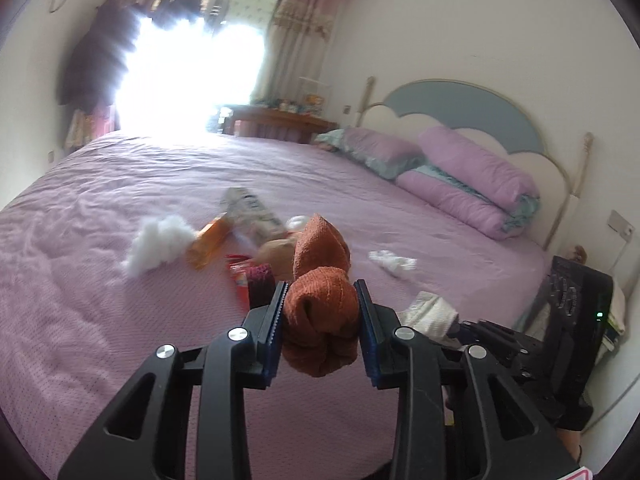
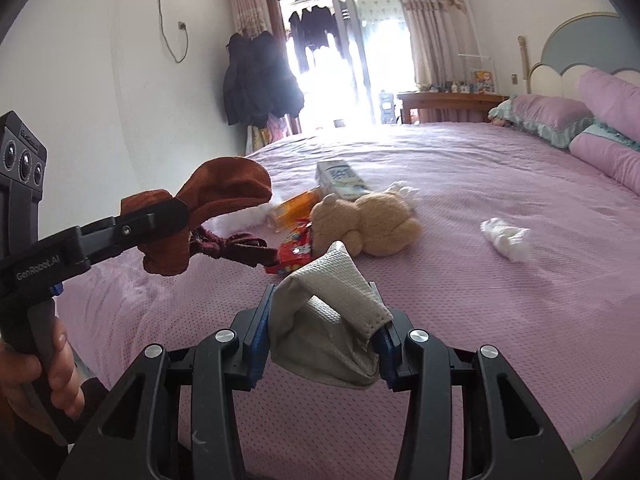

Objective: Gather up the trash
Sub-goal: 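Carry the mask and brown plush over the yellow bin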

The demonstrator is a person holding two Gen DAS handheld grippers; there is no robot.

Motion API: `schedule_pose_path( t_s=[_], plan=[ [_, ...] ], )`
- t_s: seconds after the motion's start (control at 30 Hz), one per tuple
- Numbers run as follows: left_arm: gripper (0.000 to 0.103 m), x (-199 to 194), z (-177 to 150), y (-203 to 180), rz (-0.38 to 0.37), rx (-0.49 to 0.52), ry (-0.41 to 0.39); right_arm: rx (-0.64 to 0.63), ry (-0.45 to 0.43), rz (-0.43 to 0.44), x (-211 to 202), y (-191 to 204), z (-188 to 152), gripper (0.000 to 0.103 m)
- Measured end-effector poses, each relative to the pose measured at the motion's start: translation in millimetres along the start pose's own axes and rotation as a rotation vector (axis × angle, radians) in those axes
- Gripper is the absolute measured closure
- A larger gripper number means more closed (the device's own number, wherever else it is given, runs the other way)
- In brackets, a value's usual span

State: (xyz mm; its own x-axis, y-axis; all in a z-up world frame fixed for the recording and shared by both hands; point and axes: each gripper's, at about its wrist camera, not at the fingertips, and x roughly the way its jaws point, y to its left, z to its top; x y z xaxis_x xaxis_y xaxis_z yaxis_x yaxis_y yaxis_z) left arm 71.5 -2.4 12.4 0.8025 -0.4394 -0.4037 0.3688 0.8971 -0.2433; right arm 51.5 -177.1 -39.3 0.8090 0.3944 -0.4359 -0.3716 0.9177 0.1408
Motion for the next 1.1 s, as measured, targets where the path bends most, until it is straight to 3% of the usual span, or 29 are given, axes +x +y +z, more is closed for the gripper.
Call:
schedule_pose_path(
  t_s=[0.2,0.43,0.7,0.9,1.1],
  plan=[
    [0.07,1,-1,-54,-0.134,0.075,0.012,0.048,-0.051,-0.106,-59,-33,-10,0.06],
    [0.07,28,-30,-124,-0.301,0.151,0.12,0.136,-0.03,-0.231,-124,-79,-49,0.06],
    [0.07,72,-90,-198,-0.452,0.224,0.32,0.261,0.066,-0.371,-182,-117,-120,0.06],
    [0.07,108,-147,-233,-0.496,0.272,0.517,0.403,0.15,-0.429,-211,-150,-180,0.06],
    [0.069,131,-201,-262,-0.537,0.318,0.681,0.49,0.22,-0.459,-219,-168,-215,0.06]
  ],
)
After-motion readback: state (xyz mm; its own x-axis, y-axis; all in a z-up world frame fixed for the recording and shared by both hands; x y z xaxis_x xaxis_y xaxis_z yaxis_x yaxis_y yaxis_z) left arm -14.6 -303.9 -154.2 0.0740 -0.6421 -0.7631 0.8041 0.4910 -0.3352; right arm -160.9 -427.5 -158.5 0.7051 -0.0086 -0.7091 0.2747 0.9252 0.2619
